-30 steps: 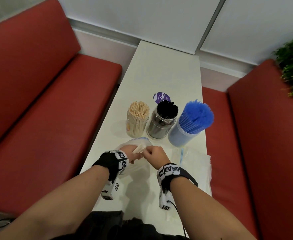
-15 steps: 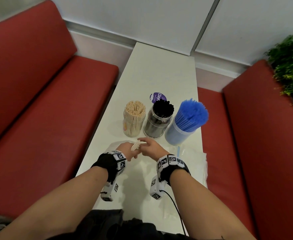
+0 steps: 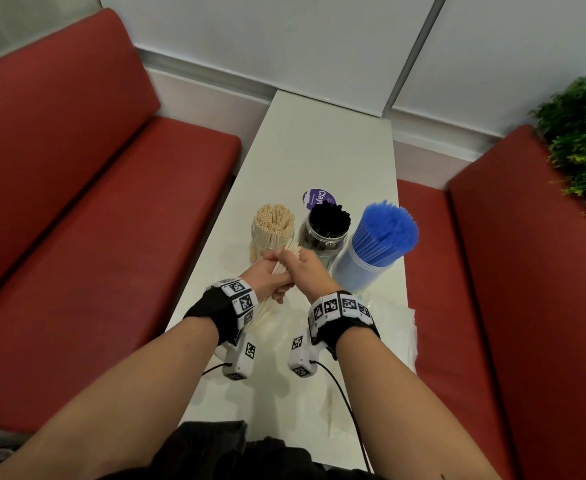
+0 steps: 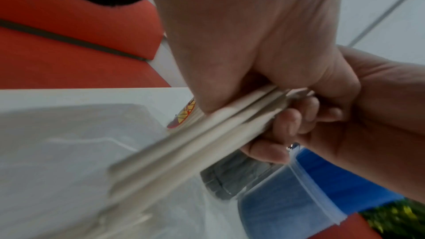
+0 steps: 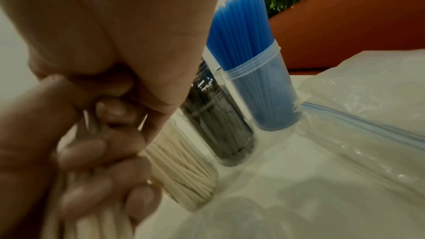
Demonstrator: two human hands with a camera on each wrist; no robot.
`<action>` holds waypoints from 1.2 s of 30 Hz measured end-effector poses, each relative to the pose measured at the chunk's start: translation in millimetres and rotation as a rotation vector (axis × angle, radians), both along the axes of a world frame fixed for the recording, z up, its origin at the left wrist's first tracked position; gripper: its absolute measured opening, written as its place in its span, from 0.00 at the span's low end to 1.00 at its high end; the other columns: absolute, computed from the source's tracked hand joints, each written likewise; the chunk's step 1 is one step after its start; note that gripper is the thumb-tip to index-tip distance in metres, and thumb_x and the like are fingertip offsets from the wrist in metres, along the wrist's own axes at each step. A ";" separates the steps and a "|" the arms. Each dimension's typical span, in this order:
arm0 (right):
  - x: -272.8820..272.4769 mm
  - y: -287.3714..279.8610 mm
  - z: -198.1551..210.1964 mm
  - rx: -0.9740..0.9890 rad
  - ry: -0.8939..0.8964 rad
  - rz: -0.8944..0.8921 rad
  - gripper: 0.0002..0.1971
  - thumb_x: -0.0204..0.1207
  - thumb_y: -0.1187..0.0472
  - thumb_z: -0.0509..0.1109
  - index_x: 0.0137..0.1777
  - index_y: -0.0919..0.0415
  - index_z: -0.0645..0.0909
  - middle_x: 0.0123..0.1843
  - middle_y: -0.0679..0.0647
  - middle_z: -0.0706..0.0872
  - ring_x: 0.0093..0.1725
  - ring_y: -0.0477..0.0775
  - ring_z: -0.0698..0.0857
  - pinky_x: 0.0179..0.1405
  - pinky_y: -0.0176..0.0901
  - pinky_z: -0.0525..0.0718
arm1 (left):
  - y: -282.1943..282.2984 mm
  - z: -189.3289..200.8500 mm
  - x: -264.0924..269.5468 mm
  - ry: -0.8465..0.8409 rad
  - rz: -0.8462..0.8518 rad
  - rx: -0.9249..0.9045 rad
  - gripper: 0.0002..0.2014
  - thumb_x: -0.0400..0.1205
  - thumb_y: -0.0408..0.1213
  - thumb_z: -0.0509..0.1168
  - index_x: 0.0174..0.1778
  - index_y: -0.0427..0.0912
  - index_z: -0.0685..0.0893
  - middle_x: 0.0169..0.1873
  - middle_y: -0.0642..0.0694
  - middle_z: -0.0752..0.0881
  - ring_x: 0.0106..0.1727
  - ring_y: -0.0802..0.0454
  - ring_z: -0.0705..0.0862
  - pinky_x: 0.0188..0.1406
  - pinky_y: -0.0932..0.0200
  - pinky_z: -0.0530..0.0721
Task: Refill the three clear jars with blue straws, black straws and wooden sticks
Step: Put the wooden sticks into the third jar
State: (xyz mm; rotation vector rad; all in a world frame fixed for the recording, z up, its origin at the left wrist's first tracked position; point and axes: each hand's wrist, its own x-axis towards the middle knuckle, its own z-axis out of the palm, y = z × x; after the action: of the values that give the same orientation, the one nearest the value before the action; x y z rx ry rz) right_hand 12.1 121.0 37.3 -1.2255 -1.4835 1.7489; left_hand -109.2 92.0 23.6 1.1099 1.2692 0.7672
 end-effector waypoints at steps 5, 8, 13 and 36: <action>-7.9 16.3 29.1 0.007 0.095 -0.108 0.13 0.81 0.52 0.65 0.47 0.61 0.84 0.47 0.64 0.94 0.47 0.67 0.92 0.48 0.66 0.90 | 3.9 10.3 -7.1 -0.233 -0.020 -0.030 0.10 0.87 0.32 0.64 0.39 0.42 0.77 0.19 0.48 0.69 0.17 0.54 0.68 0.20 0.60 0.73; -12.1 21.6 37.5 0.018 0.143 -0.132 0.11 0.81 0.53 0.65 0.49 0.61 0.81 0.40 0.62 0.92 0.47 0.70 0.92 0.49 0.71 0.89 | 5.7 15.7 -11.8 -0.495 -0.016 -0.052 0.11 0.83 0.28 0.68 0.56 0.45 0.77 0.23 0.47 0.72 0.18 0.56 0.69 0.18 0.64 0.70; -12.0 22.5 38.4 0.006 0.081 -0.043 0.15 0.81 0.49 0.69 0.52 0.62 0.86 0.49 0.60 0.93 0.42 0.64 0.88 0.34 0.50 0.88 | 7.3 21.7 -16.9 -0.544 0.007 -0.075 0.09 0.84 0.22 0.65 0.54 0.39 0.77 0.24 0.44 0.73 0.20 0.54 0.71 0.21 0.62 0.70; -21.0 8.7 28.6 -0.662 0.255 -0.075 0.43 0.82 0.27 0.48 0.58 0.70 0.82 0.49 0.70 0.88 0.49 0.68 0.91 0.59 0.63 0.89 | 33.4 40.5 -32.8 -0.498 0.238 0.115 0.24 0.71 0.59 0.79 0.34 0.42 0.78 0.21 0.50 0.71 0.22 0.54 0.72 0.26 0.62 0.78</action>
State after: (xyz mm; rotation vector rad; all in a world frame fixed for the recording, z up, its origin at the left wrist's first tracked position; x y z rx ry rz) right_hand -8.9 129.7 65.9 -1.2650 -0.7156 2.3318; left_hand -142.0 125.5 64.2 0.7931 0.9465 1.2231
